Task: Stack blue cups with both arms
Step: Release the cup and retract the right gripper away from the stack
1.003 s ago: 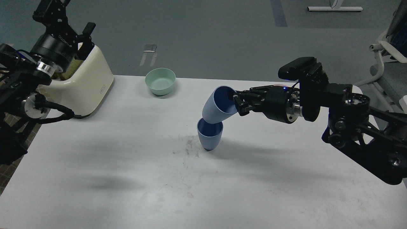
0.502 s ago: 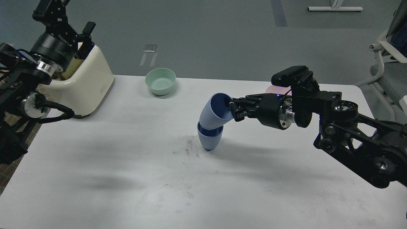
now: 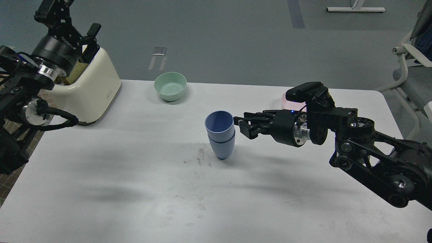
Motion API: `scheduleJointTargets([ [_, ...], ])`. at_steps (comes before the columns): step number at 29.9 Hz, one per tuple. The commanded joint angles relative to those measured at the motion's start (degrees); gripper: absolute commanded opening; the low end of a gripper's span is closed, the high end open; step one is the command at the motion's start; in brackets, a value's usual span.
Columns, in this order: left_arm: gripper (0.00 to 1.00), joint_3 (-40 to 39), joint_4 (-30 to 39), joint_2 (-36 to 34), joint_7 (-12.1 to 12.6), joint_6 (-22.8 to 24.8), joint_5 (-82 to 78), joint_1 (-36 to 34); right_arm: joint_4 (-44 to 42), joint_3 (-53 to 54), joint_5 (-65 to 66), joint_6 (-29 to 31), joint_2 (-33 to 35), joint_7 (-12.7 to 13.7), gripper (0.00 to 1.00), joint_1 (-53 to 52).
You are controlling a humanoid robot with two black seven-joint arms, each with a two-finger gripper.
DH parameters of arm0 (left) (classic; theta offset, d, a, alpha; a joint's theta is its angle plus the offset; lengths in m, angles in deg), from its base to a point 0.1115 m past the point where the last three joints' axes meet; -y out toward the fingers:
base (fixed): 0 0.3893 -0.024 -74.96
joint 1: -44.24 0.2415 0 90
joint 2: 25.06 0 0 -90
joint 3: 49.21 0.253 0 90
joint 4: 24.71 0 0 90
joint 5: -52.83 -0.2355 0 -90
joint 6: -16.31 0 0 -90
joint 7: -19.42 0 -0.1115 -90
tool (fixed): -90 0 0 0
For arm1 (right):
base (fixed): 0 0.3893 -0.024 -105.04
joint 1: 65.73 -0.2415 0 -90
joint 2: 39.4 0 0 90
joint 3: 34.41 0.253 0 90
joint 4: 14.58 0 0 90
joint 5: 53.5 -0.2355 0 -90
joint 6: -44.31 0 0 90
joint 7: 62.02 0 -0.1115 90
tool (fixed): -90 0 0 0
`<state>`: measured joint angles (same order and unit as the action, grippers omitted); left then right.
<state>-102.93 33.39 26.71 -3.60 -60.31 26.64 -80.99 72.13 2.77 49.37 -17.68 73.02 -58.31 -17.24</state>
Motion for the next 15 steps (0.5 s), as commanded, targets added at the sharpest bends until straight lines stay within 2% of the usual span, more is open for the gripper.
scheduleJointTargets([
  [1,0.97,-0.1,0.0,0.0,0.0,0.1,0.0,0.0,0.5,3.0,-0.6,0.0,0.0,-0.1,0.60,-0.2],
  [2,0.97,-0.1,0.0,0.0,0.0,0.1,0.0,0.0,0.5,3.0,-0.6,0.0,0.0,-0.1,0.60,-0.2],
  [3,0.97,-0.1,0.0,0.0,0.0,0.1,0.0,0.0,0.5,5.3,-0.7,0.0,0.0,-0.1,0.74,-0.2],
  [4,0.97,0.0,0.0,0.0,0.0,0.1,0.0,0.0,0.4,8.4,-0.8,0.0,-0.4,-0.2,0.93,-0.1],
  [5,0.97,0.0,0.0,0.0,0.0,0.1,0.0,0.0,0.4,10.1,-0.9,0.0,-0.9,-0.2,0.98,-0.1],
  [15,0.97,-1.1,0.1,0.2,-0.8,0.2,1.1,0.1,-3.8,40.2,-4.3,0.0,-7.5,-0.4,1.00,-3.6],
])
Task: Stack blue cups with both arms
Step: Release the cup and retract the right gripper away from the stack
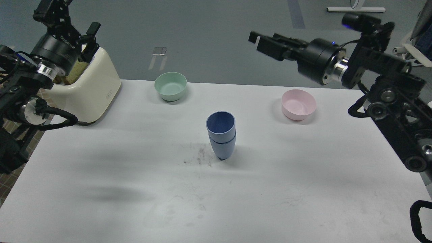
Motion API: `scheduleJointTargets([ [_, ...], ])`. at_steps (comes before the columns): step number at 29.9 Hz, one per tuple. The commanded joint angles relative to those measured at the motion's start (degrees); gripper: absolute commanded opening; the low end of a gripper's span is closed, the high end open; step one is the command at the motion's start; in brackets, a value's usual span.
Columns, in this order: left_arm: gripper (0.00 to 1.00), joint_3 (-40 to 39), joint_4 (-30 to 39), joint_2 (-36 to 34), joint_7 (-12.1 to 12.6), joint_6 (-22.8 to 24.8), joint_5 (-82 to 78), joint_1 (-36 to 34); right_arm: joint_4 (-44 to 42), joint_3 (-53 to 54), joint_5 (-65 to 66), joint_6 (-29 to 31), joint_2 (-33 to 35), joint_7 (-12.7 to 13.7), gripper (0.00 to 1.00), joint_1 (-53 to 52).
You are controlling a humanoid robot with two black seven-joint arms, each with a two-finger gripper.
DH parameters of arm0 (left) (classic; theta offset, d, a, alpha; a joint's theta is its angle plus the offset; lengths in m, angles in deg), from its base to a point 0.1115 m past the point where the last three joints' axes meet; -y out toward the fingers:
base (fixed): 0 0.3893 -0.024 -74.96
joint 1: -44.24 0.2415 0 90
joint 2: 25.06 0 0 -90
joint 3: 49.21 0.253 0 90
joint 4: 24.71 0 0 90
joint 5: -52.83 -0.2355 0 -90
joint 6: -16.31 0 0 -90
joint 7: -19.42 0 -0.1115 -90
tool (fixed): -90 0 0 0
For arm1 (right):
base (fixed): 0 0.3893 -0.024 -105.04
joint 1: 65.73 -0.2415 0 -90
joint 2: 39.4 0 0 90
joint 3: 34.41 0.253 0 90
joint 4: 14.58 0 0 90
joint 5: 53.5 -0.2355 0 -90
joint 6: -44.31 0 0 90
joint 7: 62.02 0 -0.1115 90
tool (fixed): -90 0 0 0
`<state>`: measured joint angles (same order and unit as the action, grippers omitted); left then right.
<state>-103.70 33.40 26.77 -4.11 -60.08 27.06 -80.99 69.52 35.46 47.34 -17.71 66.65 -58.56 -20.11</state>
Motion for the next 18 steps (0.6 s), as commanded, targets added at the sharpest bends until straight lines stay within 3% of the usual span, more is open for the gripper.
scheduleJointTargets([
  [1,0.97,-0.4,0.1,0.1,-0.3,-0.1,1.0,0.1,-1.5,9.4,-3.4,0.0,-1.1,-0.1,1.00,-0.5],
  [11,0.97,-0.6,0.0,0.5,-0.4,-0.4,1.6,0.2,-14.4,24.2,-24.2,0.0,1.8,-0.2,1.00,1.8],
  [18,0.97,-3.9,-0.4,0.5,-0.1,-0.3,2.8,0.3,-15.4,27.2,-36.2,0.0,1.9,-0.3,1.00,10.3],
])
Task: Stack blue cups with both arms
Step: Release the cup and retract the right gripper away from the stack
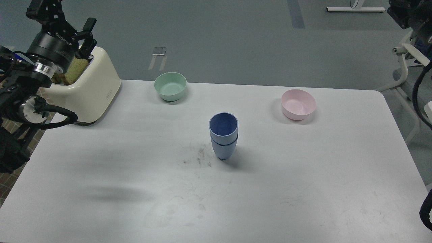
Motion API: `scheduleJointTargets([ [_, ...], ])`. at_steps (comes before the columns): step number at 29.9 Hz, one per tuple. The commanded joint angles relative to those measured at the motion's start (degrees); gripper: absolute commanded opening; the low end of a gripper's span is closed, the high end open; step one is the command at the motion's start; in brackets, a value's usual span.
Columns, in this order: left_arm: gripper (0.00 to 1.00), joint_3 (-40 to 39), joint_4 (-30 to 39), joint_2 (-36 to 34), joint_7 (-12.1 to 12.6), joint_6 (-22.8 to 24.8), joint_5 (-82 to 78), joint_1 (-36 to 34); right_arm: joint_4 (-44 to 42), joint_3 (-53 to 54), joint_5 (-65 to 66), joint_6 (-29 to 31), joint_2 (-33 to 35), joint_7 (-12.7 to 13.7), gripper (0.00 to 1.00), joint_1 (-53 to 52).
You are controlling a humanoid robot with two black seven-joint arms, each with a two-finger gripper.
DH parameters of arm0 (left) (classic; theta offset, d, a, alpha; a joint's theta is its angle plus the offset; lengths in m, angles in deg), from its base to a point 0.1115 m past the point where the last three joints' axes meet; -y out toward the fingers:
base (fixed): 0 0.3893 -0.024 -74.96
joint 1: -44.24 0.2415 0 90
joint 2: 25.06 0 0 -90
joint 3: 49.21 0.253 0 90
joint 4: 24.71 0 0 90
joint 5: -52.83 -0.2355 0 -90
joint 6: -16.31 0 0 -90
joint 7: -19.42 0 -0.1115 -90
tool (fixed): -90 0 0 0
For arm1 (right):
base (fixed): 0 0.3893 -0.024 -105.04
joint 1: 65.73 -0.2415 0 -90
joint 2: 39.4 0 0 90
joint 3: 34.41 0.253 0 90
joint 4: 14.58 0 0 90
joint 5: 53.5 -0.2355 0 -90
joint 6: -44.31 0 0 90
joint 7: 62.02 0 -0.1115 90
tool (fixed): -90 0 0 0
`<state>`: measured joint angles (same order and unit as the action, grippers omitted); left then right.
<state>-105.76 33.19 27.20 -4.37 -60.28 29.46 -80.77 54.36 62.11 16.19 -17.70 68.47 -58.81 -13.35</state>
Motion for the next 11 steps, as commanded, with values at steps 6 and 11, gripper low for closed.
scheduleJointTargets([
  [6,0.97,-4.2,-2.1,1.9,0.5,0.0,0.5,0.4,-1.3,3.2,-14.2,0.0,0.1,-0.1,1.00,7.2],
  [11,0.97,-4.2,-2.2,4.1,0.5,0.1,0.5,0.4,-4.6,4.5,-20.1,0.0,0.0,-0.3,1.00,7.1],
])
